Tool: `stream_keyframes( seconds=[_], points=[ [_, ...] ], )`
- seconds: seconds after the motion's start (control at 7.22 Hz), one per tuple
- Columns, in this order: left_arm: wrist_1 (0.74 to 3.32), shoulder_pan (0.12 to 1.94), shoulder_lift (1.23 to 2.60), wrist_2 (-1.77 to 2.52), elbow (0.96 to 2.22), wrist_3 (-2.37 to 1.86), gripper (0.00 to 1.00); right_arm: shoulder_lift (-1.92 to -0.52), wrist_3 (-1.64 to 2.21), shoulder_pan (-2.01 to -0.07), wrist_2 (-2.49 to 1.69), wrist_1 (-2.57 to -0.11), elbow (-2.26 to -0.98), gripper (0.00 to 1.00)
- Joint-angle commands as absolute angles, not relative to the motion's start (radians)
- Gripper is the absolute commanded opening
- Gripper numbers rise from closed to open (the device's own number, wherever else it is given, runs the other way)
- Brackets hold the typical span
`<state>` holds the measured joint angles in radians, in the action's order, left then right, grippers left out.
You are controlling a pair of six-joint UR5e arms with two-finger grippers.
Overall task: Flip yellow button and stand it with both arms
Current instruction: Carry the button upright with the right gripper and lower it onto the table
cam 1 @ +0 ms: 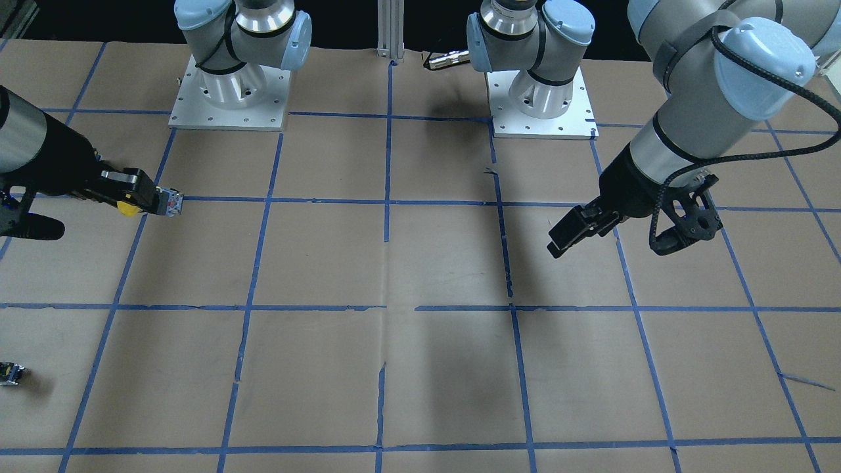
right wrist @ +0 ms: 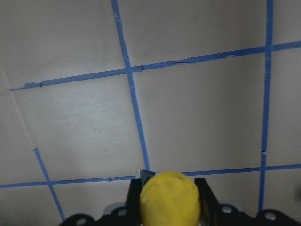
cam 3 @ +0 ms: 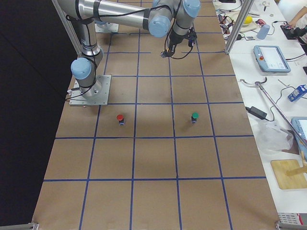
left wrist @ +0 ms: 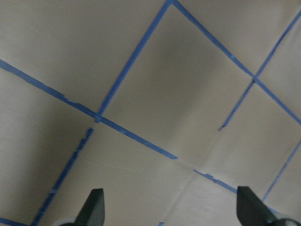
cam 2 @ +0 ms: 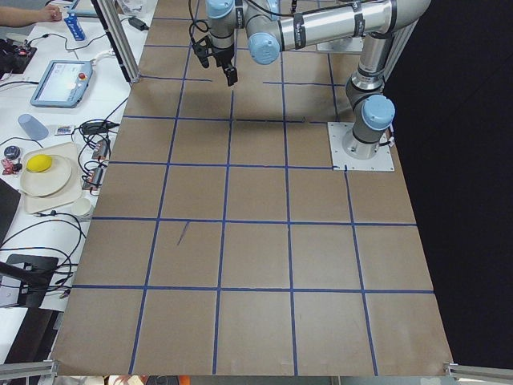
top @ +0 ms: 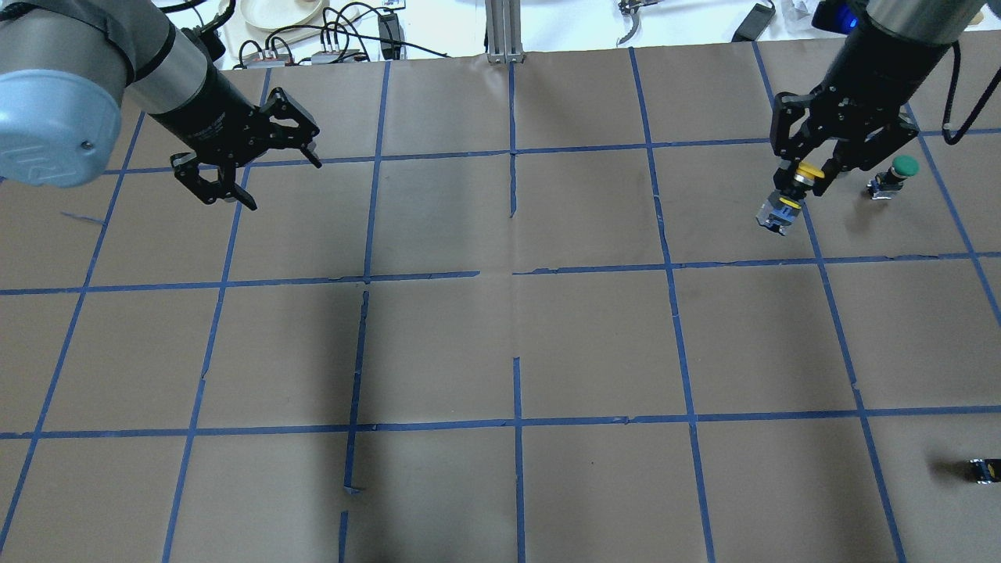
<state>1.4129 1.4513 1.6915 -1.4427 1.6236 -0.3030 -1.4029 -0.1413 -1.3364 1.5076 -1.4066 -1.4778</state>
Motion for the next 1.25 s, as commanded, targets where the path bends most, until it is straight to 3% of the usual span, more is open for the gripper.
stream_keyframes(
  seconds=[0.0,0.83,1.11],
  points=[
    [1.465,1.514,1.677,-1.563,1.617,-0.023,0.99,-1.405,-0.376,-1.275,1.598,-1.575,-1.567,0.19],
    [1.470,1.531,1.675,-1.640,1.524,0.055,1.00,-1.419,-0.846,-0.985,1.589,-2.058,-1.869,0.14],
    [1.483,1.552,1.678,-1.552,1.517,0.051,1.00,-1.419,-0.998,-0.857,1.516,-2.364,-2.065,0.14]
  ],
)
